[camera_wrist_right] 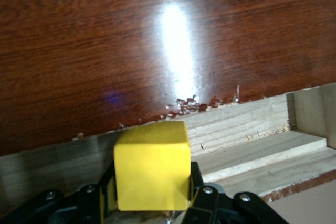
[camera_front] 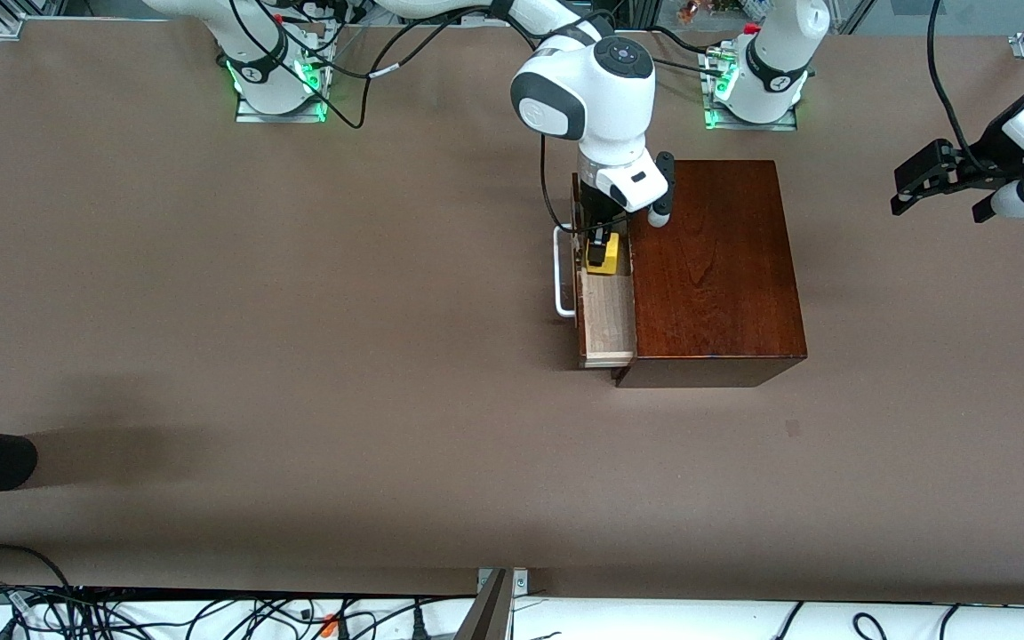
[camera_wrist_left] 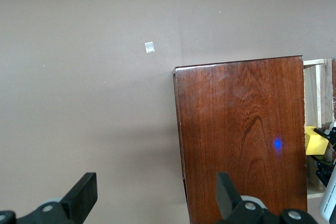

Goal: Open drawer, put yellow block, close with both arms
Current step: 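Carry the cube over the open drawer and lower it inside with the right gripper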

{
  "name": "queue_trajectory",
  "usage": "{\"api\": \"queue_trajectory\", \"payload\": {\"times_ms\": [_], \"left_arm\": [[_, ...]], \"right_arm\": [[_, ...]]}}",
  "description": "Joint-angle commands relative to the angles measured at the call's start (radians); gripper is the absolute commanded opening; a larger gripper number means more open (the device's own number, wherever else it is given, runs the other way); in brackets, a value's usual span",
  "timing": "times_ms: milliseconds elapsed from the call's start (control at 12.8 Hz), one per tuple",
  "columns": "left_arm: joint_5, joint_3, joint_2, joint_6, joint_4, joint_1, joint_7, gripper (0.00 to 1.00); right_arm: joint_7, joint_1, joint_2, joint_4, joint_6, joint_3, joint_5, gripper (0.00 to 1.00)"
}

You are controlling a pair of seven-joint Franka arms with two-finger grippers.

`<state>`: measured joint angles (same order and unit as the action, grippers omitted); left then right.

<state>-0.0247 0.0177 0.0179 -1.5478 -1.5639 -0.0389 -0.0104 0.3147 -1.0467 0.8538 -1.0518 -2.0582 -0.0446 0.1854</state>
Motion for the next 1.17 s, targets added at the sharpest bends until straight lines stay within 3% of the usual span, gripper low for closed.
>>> {"api": "queue_trajectory", "payload": {"times_ms": [0,705,783,861,1096], "left_arm": [[-0.027,0.005,-0.016,0.015,0.033,0.007,0.000,1.00],[-0.026,0.007,-0.023,0.015,0.033,0.007,-0.005,1.00],[-0.026,0.008,-0.023,0.015,0.031,0.007,-0.003,1.00],[-0.026,0.010,-0.029,0.015,0.031,0.005,-0.005,1.00],[-0.011,0.010,-0.071,0.006,0.033,0.007,-0.008,1.00]], "right_arm": [[0.012,-0.007,0.031,0.033,0.013,-0.008,0.026,0.45],[0.067,-0.006,0.047,0.032,0.019,-0.009,0.028,0.45],[0.066,-0.006,0.047,0.032,0.021,-0.009,0.026,0.49],[0.064,-0.004,0.045,0.032,0.021,-0.009,0.025,0.99],[0.061,0.001,0.033,0.038,0.041,-0.009,0.013,1.00]]}}
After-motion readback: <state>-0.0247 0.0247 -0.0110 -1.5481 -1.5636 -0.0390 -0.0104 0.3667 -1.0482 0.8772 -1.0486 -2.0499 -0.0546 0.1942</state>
